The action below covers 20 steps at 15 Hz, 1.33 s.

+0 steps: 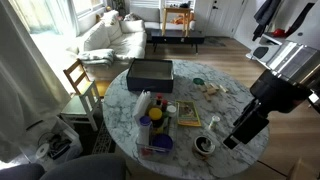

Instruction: Put the lid on the can on the table then put the other can on top

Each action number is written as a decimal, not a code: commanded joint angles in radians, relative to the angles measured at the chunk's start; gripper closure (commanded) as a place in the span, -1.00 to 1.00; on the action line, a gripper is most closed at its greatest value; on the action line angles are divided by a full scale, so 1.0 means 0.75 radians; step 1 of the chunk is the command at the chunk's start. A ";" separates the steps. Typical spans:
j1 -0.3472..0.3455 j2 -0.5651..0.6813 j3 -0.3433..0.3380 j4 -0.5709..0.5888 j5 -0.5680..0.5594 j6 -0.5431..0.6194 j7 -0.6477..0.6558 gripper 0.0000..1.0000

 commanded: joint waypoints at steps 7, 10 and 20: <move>-0.012 0.028 -0.003 0.019 0.000 -0.007 -0.020 -1.00; 0.010 0.173 -0.101 0.121 0.026 0.022 -0.269 -1.00; -0.053 0.593 -0.130 0.441 0.149 0.005 -0.861 -1.00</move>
